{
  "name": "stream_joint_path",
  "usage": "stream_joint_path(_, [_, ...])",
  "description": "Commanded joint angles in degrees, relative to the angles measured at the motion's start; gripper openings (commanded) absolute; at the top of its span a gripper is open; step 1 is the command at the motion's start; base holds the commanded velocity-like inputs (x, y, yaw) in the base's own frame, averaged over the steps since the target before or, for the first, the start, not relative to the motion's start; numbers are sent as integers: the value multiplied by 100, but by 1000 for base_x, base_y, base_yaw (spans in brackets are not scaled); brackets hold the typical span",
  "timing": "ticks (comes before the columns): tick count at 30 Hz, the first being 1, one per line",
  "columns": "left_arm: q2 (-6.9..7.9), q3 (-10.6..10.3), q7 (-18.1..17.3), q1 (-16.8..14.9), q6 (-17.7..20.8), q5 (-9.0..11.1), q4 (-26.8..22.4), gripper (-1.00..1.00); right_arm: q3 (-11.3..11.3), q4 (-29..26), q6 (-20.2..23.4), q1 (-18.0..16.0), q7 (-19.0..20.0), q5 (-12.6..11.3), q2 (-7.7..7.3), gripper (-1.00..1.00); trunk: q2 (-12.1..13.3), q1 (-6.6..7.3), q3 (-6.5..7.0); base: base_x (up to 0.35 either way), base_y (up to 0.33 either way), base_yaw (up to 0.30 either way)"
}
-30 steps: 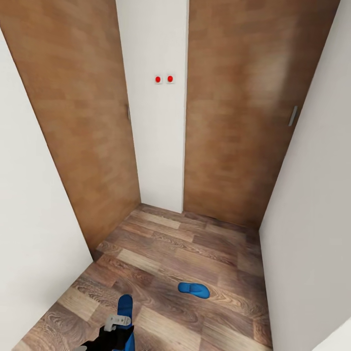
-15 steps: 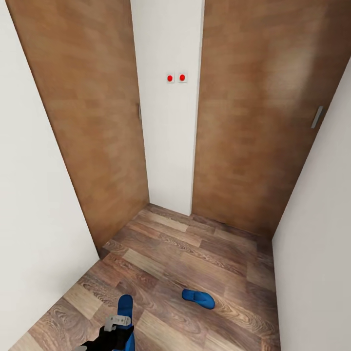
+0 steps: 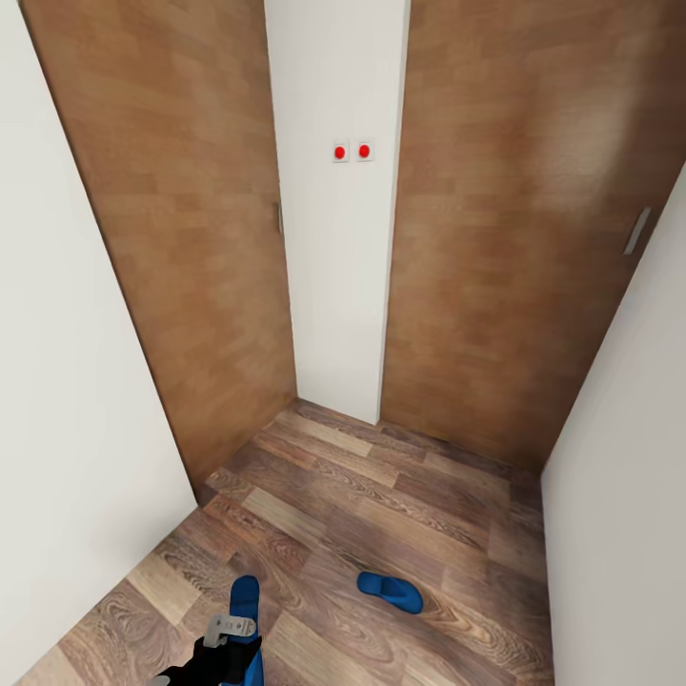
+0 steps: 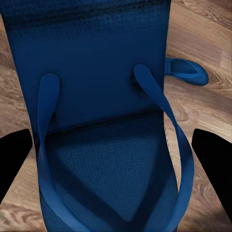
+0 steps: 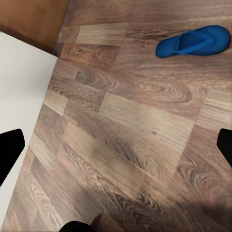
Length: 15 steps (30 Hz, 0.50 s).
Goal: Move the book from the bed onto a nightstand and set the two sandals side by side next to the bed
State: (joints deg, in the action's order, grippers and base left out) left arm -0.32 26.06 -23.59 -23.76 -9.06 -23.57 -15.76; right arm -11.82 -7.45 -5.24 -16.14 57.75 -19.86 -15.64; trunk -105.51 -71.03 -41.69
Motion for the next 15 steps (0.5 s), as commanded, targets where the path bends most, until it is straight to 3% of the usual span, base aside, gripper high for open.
stream_joint_path(1, [-3,48,-23,-6,-26,-60,2,-100,-31,6,-39,-3,17,35,0,100,-3,1,-5,1,0,257])
stream_joint_path(10, [-3,49,-23,-6,-26,-60,2,-100,-31,6,-39,-3,17,35,0,100,-3,1,-5,17,-16,265])
stream_joint_path(15, [-4,50,-23,-6,-26,-60,2,-100,-31,6,-39,-3,17,35,0,100,-3,1,-5,177,-165,80])
